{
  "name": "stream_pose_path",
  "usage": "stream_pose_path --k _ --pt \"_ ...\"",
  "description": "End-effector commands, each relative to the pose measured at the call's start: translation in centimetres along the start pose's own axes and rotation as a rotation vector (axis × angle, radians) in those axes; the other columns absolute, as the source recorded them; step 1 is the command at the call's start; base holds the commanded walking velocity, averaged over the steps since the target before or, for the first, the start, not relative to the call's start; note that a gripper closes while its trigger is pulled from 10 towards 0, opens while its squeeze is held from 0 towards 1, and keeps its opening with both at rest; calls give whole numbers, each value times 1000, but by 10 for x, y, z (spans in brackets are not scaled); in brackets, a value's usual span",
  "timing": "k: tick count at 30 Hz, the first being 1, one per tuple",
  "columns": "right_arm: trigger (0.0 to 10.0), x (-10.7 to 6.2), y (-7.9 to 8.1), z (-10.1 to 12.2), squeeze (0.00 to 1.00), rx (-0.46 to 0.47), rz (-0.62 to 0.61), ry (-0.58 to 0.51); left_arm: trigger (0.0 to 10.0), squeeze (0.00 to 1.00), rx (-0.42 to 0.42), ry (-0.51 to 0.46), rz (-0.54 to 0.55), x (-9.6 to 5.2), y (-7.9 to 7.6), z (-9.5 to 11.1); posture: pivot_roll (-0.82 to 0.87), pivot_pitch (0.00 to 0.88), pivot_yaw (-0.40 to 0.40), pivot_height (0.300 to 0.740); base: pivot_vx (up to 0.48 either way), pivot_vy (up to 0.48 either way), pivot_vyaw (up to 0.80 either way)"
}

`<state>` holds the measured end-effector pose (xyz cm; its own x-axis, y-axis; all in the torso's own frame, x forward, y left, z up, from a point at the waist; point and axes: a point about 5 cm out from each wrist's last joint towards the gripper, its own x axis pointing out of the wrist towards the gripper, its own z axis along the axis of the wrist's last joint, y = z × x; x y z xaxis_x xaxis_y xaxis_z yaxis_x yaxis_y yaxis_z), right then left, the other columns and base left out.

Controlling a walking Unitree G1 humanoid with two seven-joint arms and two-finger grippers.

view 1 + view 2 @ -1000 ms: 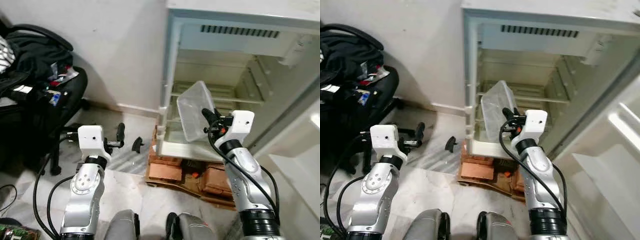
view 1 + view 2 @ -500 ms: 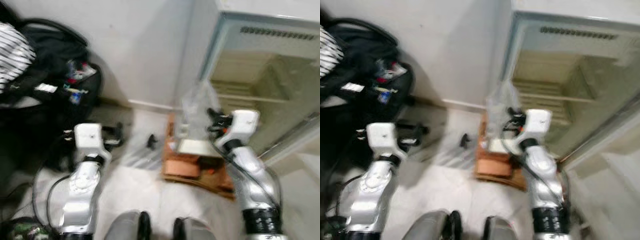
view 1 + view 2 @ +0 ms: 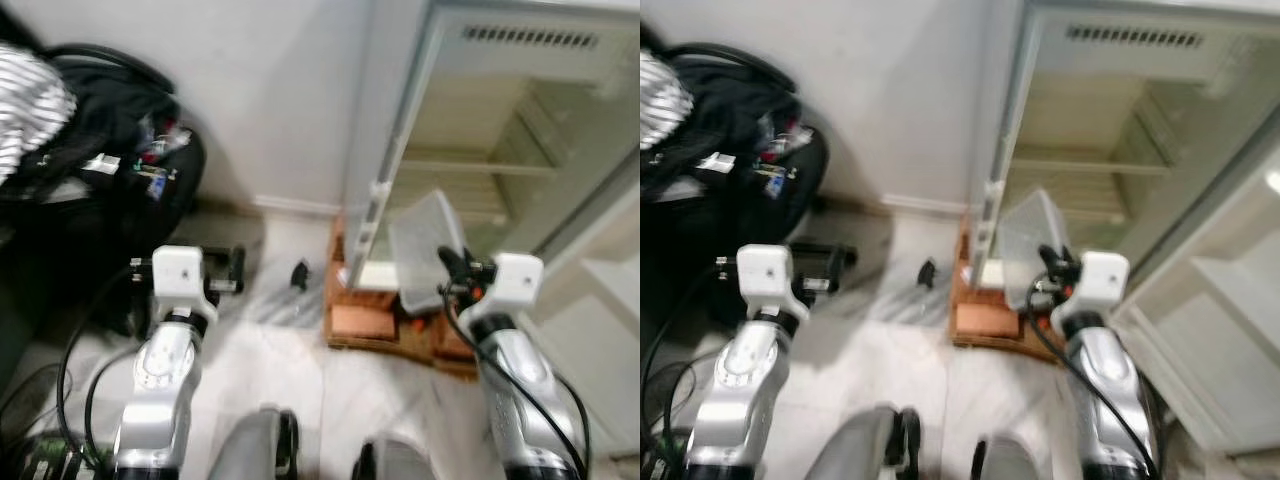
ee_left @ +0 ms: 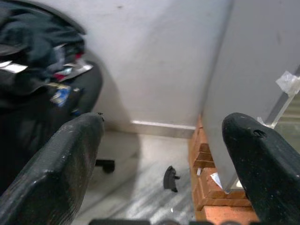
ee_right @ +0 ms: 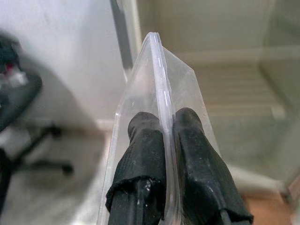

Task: Restocking fridge

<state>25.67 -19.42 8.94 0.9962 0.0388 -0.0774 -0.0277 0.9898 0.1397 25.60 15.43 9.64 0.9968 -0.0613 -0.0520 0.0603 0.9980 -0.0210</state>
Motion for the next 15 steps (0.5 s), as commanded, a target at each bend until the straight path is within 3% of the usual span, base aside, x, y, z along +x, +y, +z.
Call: stream_pose_path --k 1,15 --pt "10000 2 4 10 0 2 16 -33 10000 0 7 29 -6 -3 -1 -6 29 136 -11 740 0 0 0" --pt "10000 -12 0 11 0 -5 -42 -47 10000 0 39 51 40 -22 26 -11 27 122 4 740 0 0 0"
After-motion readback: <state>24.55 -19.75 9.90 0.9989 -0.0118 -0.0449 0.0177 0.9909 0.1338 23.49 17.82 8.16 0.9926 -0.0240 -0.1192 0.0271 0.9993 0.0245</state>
